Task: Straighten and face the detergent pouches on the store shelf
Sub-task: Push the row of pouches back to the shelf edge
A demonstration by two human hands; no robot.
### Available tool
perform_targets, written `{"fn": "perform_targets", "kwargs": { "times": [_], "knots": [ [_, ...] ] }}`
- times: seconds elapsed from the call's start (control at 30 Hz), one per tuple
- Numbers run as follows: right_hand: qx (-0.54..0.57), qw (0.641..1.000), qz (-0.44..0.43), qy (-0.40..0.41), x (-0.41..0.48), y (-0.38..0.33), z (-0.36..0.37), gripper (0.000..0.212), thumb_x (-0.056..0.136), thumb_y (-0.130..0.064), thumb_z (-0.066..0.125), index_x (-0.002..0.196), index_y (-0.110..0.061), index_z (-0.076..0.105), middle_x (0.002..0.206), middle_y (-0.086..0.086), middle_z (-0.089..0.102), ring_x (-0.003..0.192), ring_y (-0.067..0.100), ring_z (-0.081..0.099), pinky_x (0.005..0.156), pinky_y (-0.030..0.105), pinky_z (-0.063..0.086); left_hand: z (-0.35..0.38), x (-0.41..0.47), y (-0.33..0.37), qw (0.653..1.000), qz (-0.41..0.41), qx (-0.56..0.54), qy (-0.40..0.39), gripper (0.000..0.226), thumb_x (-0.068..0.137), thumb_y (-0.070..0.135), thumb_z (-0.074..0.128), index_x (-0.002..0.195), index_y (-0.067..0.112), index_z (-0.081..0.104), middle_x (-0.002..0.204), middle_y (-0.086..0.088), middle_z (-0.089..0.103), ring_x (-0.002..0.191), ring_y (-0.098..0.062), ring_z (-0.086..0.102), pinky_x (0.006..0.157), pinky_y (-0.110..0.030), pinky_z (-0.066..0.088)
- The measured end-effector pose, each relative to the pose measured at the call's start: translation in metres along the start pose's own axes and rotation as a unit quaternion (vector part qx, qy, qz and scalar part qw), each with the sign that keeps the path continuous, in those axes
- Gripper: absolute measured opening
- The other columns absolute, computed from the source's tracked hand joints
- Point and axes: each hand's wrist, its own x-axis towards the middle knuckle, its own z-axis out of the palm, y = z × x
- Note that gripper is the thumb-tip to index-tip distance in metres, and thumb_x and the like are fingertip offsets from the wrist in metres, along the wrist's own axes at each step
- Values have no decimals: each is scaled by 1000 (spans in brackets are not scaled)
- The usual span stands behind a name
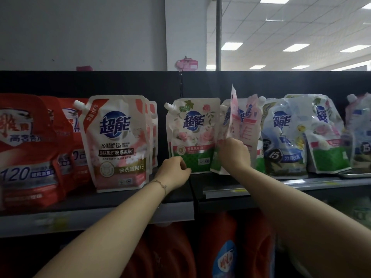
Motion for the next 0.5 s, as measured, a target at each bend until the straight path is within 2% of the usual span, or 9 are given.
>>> {"fn": "perform_targets", "kwargs": {
  "times": [0.1, 0.17, 0.23, 0.3, 0.37, 0.4, 0.47, 0.5],
  "knots": [
    [9, 996, -73, 45, -3, -10, -2, 15, 93, -3, 46, 85, -1, 58, 86, 11, 56, 74, 29, 57, 64, 34, 45, 4, 0, 6, 999, -7, -33, -2, 19, 97, 20, 45, 107, 13, 59, 101, -6, 61, 84, -19, 59, 69, -30, 51],
    [23, 992, -110, 64, -6, -17, -4, 17, 94, -4, 45, 80, -3, 53, 84, 11, 54, 73, 28, 57, 64, 33, 43, 5, -3, 10, 998, -15, -58, -2, 22, 98, 14, 38, 110, 12, 56, 100, -8, 60, 79, -18, 55, 57, -25, 41],
    [36, 986, -147, 69, -13, -26, -8, 18, 96, -6, 45, 78, -7, 47, 82, 8, 51, 71, 25, 52, 64, 30, 37, 4, -1, 13, 993, -39, -113, 2, 21, 100, 15, 36, 109, 12, 55, 98, -6, 57, 76, -16, 52, 55, -25, 36],
    [58, 978, -188, 70, -20, -33, -11, 19, 96, -6, 46, 77, -9, 44, 80, 7, 48, 70, 22, 48, 65, 29, 35, 3, 5, 18, 977, -97, -188, -3, 24, 102, 20, 35, 107, 10, 56, 94, -8, 57, 70, -13, 49, 54, -24, 34],
    [85, 971, -215, 68, -26, -38, -13, 18, 97, -7, 47, 79, -9, 45, 82, 7, 48, 71, 22, 48, 66, 30, 39, -2, 7, 22, 946, -166, -279, -24, 27, 102, 23, 39, 113, 8, 59, 86, -6, 59, 69, -13, 51, 56, -23, 39],
    [102, 967, -224, 67, -27, -40, -13, 19, 97, -7, 46, 78, -9, 45, 81, 8, 49, 71, 23, 48, 65, 31, 40, -6, 4, 24, 909, -195, -365, -47, 27, 101, 24, 43, 114, 6, 59, 85, -6, 60, 73, -15, 55, 64, -24, 44],
    [136, 958, -242, 64, -28, -42, -14, 23, 98, -7, 46, 75, -8, 45, 79, 10, 51, 68, 23, 48, 63, 30, 40, -9, 0, 21, 847, -198, -484, -101, 24, 97, 28, 49, 108, 11, 61, 93, -8, 65, 88, -22, 60, 83, -31, 48],
    [146, 955, -251, 58, -29, -43, -15, 25, 99, -8, 46, 75, -6, 47, 79, 10, 52, 68, 22, 48, 62, 29, 40, -8, 1, 16, 837, -185, -500, -121, 24, 95, 32, 50, 104, 13, 62, 97, -8, 66, 93, -23, 60, 87, -34, 47]
  ]
}}
